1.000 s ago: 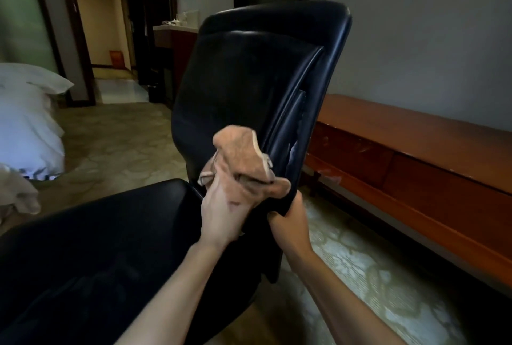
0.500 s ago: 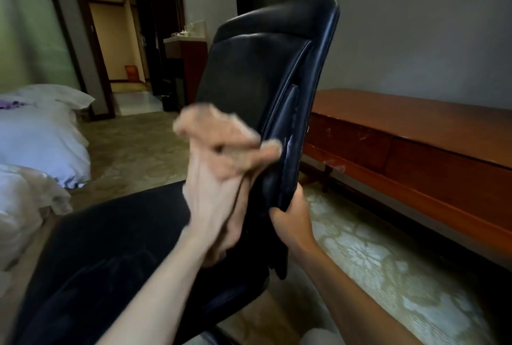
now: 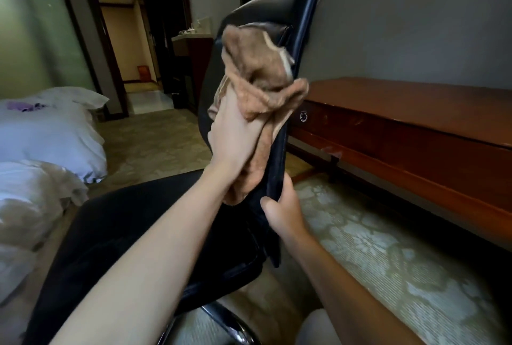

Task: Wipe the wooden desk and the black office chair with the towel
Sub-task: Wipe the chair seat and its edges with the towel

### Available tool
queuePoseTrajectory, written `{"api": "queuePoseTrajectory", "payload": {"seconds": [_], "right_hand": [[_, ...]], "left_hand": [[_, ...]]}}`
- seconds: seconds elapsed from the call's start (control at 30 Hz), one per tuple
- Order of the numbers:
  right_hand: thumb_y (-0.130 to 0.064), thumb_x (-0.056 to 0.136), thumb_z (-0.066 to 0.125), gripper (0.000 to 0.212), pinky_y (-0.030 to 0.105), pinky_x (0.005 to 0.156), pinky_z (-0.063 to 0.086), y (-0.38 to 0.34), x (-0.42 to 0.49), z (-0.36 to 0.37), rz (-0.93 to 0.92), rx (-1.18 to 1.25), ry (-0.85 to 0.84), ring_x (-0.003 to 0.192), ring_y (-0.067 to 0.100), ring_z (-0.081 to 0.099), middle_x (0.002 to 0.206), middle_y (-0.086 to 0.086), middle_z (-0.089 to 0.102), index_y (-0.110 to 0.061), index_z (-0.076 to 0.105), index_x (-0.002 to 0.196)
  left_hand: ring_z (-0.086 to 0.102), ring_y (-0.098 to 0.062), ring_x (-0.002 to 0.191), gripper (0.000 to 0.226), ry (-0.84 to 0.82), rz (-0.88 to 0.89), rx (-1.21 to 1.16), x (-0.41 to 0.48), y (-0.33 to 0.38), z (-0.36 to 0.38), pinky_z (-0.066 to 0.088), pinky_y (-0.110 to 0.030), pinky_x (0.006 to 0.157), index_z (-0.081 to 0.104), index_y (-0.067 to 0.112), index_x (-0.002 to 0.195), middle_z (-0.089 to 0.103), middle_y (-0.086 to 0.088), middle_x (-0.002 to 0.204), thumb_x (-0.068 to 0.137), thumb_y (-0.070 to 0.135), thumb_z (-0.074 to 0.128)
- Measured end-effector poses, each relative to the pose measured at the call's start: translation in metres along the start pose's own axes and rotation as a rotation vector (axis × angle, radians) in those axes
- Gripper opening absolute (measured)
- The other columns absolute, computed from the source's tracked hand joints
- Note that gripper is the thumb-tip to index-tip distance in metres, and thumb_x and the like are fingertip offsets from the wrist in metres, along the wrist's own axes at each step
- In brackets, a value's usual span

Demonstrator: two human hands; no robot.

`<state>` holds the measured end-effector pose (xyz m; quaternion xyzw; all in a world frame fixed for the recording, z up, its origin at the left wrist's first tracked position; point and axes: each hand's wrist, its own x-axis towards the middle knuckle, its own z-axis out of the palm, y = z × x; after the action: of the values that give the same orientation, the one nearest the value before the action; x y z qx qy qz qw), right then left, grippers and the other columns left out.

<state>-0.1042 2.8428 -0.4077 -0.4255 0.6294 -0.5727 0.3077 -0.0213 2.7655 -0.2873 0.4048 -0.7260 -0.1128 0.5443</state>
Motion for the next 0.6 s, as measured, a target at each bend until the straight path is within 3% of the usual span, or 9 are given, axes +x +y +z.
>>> {"api": "queuePoseTrajectory", "payload": {"seconds": [0.1, 0.2, 0.37, 0.43, 0.53, 0.6], "right_hand": [[-0.009, 0.083, 0.057, 0.079, 0.049, 0.105, 0.052, -0.001, -0.001, 0.000, 0.003, 0.008, -0.002, 0.121, 0.019, 0.060, 0.133, -0.006, 0.063, -0.036, 0.035, 0.155], [-0.009, 0.086, 0.059, 0.074, 0.046, 0.106, 0.050, 0.000, -0.002, -0.001, 0.004, 0.021, 0.002, 0.123, 0.016, 0.060, 0.133, -0.009, 0.063, -0.036, 0.039, 0.152], [-0.031, 0.089, 0.063, 0.060, 0.043, 0.107, 0.050, 0.002, -0.005, 0.001, 0.002, 0.037, 0.001, 0.120, 0.010, 0.061, 0.127, -0.015, 0.066, -0.042, 0.045, 0.144], [-0.025, 0.089, 0.062, 0.067, 0.045, 0.110, 0.048, 0.006, -0.003, 0.000, 0.004, 0.041, -0.008, 0.126, 0.011, 0.058, 0.136, -0.012, 0.063, -0.039, 0.039, 0.151], [-0.012, 0.082, 0.049, 0.079, 0.047, 0.114, 0.045, 0.009, -0.006, -0.001, 0.008, 0.052, -0.035, 0.133, 0.015, 0.053, 0.146, -0.006, 0.056, -0.036, 0.033, 0.156], [-0.015, 0.079, 0.044, 0.082, 0.047, 0.116, 0.043, 0.012, -0.008, 0.000, -0.014, 0.047, -0.041, 0.136, 0.016, 0.051, 0.149, -0.004, 0.053, -0.034, 0.031, 0.157]], "left_hand": [[0.057, -0.018, 0.127, 0.074, 0.027, 0.011, -0.075, -0.034, -0.017, 0.004, 0.048, -0.039, 0.097, 0.035, 0.038, 0.148, 0.057, 0.010, 0.141, 0.087, 0.052, 0.073], [0.057, -0.013, 0.123, 0.064, 0.055, -0.047, -0.100, -0.067, -0.038, 0.013, 0.047, -0.034, 0.094, 0.041, 0.037, 0.138, 0.056, 0.013, 0.132, 0.086, 0.051, 0.075], [0.059, -0.025, 0.121, 0.067, 0.008, -0.199, 0.017, -0.127, -0.091, 0.033, 0.052, -0.039, 0.091, 0.049, 0.019, 0.137, 0.057, -0.001, 0.132, 0.083, 0.048, 0.077], [0.062, -0.029, 0.114, 0.062, -0.081, -0.311, 0.084, -0.160, -0.108, 0.041, 0.050, -0.037, 0.085, 0.058, 0.014, 0.126, 0.063, -0.007, 0.123, 0.079, 0.046, 0.082], [0.068, -0.034, 0.102, 0.033, -0.190, -0.429, 0.194, -0.193, -0.126, 0.042, 0.040, -0.030, 0.072, 0.063, 0.017, 0.098, 0.070, -0.011, 0.107, 0.083, 0.040, 0.080], [0.069, -0.035, 0.099, 0.034, -0.151, -0.455, 0.192, -0.190, -0.125, 0.034, 0.039, -0.027, 0.071, 0.069, 0.017, 0.099, 0.072, -0.010, 0.103, 0.085, 0.048, 0.072]]}}
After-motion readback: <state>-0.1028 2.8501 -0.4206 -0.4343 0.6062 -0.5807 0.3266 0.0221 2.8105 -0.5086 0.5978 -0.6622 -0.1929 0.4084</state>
